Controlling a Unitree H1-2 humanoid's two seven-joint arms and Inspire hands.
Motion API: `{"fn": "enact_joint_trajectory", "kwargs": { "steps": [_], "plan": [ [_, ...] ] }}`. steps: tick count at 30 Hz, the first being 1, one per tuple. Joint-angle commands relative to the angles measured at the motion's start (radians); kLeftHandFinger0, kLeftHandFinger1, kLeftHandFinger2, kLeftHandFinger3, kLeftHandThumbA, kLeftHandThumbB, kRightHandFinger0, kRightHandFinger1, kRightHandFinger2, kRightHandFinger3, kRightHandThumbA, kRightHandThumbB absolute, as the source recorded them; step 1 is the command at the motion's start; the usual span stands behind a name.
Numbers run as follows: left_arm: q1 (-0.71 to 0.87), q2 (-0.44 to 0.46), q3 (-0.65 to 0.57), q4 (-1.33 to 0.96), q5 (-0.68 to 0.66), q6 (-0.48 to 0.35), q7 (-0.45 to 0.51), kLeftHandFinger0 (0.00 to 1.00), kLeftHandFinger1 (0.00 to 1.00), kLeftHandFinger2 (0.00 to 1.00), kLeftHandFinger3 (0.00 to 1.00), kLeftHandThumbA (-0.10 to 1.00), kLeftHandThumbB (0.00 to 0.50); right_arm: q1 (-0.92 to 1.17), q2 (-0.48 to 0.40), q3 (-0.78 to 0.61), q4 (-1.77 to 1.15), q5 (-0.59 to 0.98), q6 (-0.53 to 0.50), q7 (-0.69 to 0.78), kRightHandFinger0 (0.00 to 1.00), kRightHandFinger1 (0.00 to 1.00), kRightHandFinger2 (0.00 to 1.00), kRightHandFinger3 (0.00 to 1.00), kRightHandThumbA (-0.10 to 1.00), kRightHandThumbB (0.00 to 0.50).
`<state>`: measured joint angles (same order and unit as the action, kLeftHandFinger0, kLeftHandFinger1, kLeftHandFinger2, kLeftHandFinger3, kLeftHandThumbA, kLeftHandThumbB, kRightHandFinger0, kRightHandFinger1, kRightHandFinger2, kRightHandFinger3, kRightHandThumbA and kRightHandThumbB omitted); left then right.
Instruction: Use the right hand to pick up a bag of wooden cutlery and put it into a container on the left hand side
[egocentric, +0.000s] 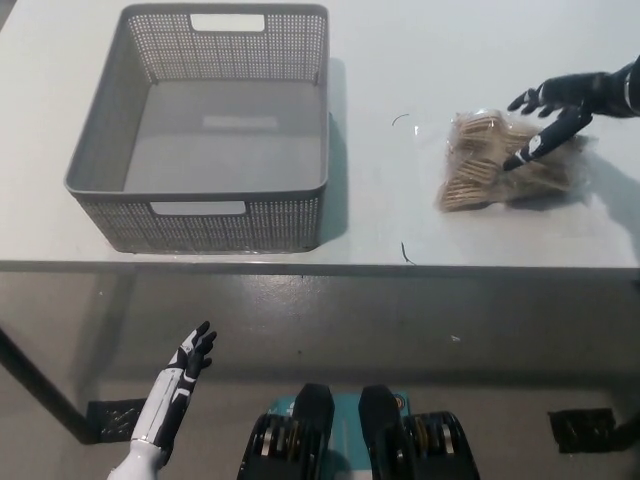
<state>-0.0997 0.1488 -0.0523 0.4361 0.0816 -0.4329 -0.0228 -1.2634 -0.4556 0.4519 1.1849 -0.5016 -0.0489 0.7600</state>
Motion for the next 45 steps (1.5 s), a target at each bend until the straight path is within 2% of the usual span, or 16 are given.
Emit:
{"fn": "enact_joint_trajectory", "kwargs": {
  "steps": [1,13,20,24,27,30,32,33,34,36,37,38,42,43,44,45],
  "plan": [
    [-0.025,0.019,-0.001,-0.009,-0.005,-0.037,-0.011,1.00,1.00,1.00,1.00,1.00,0.471,-0.073,0.011,-0.009,0.042,0.039,-0.059,0.069,1.00,1.00,1.00,1.00,1.00,0.460],
    [-0.027,0.022,0.003,-0.009,-0.009,-0.037,-0.011,1.00,1.00,1.00,1.00,1.00,0.487,-0.019,0.068,-0.025,0.168,0.046,-0.072,0.008,1.00,1.00,1.00,1.00,1.00,0.499],
    [-0.027,0.025,0.008,-0.018,-0.013,-0.037,-0.010,1.00,1.00,1.00,1.00,1.00,0.500,0.021,0.114,0.042,0.205,-0.017,-0.084,-0.102,1.00,1.00,1.00,1.00,0.98,0.436],
    [-0.034,0.024,0.007,-0.018,-0.015,-0.037,-0.010,1.00,1.00,1.00,1.00,1.00,0.500,0.040,0.127,0.082,0.215,-0.039,-0.074,-0.150,1.00,1.00,1.00,1.00,0.70,0.467],
    [-0.034,0.024,0.007,-0.017,-0.014,-0.037,-0.010,1.00,1.00,1.00,1.00,1.00,0.499,0.048,0.137,0.147,0.220,-0.089,-0.061,-0.216,1.00,1.00,1.00,1.00,0.42,0.423],
    [-0.048,0.028,0.014,-0.010,-0.019,-0.037,-0.008,1.00,1.00,1.00,1.00,1.00,0.498,0.050,0.153,0.225,0.230,-0.145,-0.023,-0.345,1.00,1.00,1.00,1.00,0.21,0.463],
    [-0.048,0.029,0.014,-0.008,-0.022,-0.037,-0.012,1.00,1.00,1.00,1.00,1.00,0.490,0.065,0.150,0.244,0.229,-0.150,-0.013,-0.452,1.00,1.00,1.00,1.00,0.06,0.405],
    [-0.048,0.029,0.013,-0.009,-0.018,-0.037,-0.010,0.99,1.00,1.00,1.00,1.00,0.489,0.072,0.146,0.244,0.226,-0.145,-0.024,-0.492,0.88,1.00,1.00,1.00,-0.03,0.358],
    [-0.048,0.030,0.013,-0.010,-0.013,-0.037,-0.007,0.99,1.00,1.00,1.00,1.00,0.493,0.083,0.139,0.247,0.221,-0.147,-0.042,-0.562,0.61,0.68,0.81,1.00,-0.09,0.258],
    [-0.047,0.030,0.013,-0.010,-0.010,-0.037,-0.006,0.99,1.00,1.00,1.00,1.00,0.493,0.099,0.131,0.266,0.213,-0.170,-0.063,-0.671,0.31,0.42,0.54,1.00,-0.10,0.238],
    [-0.049,0.029,0.013,-0.008,-0.010,-0.037,-0.005,0.98,1.00,1.00,1.00,1.00,0.489,0.105,0.128,0.272,0.211,-0.179,-0.071,-0.725,0.24,0.41,0.50,0.73,-0.10,0.190],
    [-0.054,0.027,0.014,-0.002,-0.014,-0.037,-0.003,0.97,1.00,1.00,1.00,1.00,0.483,0.112,0.123,0.265,0.211,-0.173,-0.088,-0.796,0.06,0.23,0.33,0.48,-0.10,0.169],
    [-0.056,0.027,0.014,-0.001,-0.022,-0.037,-0.009,0.98,1.00,1.00,1.00,1.00,0.465,0.106,0.123,0.242,0.206,-0.145,-0.097,-0.829,0.15,0.31,0.44,0.49,-0.10,0.190],
    [-0.058,0.028,0.015,-0.001,-0.022,-0.037,-0.010,0.98,1.00,1.00,1.00,1.00,0.464,0.105,0.124,0.233,0.207,-0.136,-0.102,-0.845,0.02,0.21,0.37,0.44,-0.10,0.189],
    [-0.060,0.029,0.015,0.000,-0.013,-0.037,-0.003,0.98,1.00,1.00,1.00,1.00,0.472,0.107,0.120,0.222,0.203,-0.126,-0.126,-0.877,0.00,0.13,0.41,0.44,-0.10,0.191],
    [-0.060,0.030,0.013,0.000,-0.010,-0.037,-0.002,0.98,1.00,1.00,1.00,1.00,0.477,0.107,0.118,0.214,0.204,-0.117,-0.133,-0.883,0.00,0.20,0.64,0.56,-0.10,0.176]
  ]
}}
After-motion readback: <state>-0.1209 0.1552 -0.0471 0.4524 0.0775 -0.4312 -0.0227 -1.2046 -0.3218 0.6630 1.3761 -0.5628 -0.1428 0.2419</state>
